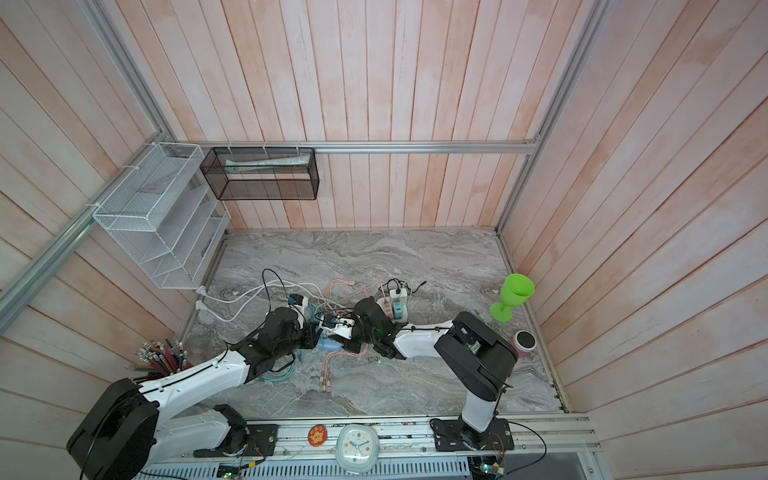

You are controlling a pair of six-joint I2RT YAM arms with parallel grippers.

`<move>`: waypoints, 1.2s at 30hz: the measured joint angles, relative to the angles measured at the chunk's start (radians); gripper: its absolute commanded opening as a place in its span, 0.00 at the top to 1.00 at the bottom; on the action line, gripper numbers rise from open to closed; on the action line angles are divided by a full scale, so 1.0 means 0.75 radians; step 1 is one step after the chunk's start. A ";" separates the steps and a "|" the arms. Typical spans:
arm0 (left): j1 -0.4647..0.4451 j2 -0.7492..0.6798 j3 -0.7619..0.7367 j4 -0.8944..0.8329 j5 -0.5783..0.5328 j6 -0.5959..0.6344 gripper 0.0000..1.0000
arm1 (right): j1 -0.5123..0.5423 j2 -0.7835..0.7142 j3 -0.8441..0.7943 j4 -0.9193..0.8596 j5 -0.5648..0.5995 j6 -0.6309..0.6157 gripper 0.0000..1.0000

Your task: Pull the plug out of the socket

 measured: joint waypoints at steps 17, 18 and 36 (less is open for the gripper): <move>-0.007 0.004 0.006 -0.002 -0.036 -0.015 0.62 | -0.004 0.017 -0.002 -0.025 -0.001 0.145 0.70; -0.007 0.004 0.006 -0.002 -0.036 -0.014 0.62 | -0.004 0.017 -0.002 -0.025 0.001 0.151 0.71; -0.020 0.047 0.063 -0.051 -0.094 0.004 0.63 | -0.006 0.040 0.025 -0.026 0.012 0.187 1.00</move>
